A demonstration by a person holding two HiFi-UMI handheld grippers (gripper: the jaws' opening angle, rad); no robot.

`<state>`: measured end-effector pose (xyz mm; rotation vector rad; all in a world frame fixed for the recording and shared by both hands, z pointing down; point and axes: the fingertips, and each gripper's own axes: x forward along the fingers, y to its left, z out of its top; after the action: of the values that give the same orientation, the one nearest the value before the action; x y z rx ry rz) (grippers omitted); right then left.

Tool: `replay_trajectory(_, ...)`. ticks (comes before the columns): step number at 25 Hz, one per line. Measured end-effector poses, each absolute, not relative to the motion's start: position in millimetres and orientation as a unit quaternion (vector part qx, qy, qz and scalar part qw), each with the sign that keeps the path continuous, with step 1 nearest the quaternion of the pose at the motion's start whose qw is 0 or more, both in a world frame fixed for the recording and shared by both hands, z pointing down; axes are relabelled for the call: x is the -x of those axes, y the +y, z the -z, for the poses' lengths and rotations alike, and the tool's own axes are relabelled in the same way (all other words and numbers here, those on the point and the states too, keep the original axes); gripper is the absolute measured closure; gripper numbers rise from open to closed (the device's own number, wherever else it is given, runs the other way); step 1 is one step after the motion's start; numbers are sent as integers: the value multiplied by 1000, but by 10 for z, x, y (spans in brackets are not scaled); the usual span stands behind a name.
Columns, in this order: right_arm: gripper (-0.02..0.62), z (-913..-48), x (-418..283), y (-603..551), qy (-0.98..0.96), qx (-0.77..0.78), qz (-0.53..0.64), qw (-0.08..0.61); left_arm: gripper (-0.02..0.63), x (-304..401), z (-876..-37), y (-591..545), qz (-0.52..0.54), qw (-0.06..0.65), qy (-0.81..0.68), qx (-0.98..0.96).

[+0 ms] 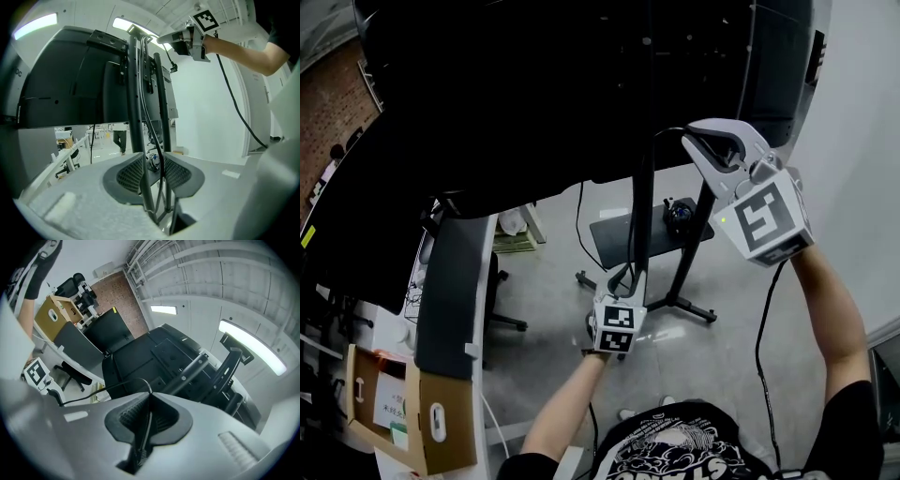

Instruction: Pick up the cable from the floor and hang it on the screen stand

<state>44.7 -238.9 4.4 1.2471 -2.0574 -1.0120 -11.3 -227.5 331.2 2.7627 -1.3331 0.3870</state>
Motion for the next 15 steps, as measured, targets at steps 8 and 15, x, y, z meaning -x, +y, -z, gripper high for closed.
replay_trajectory(8, 574, 243, -707, -2529, -730, -492, 381, 283, 591, 110, -3099, -2281, -107, -4, -417, -902)
replay_trajectory(15, 575, 420, -982, -2526, -713, -531, 370, 270, 595, 209, -2742, -2435, -90, -1, -404, -910)
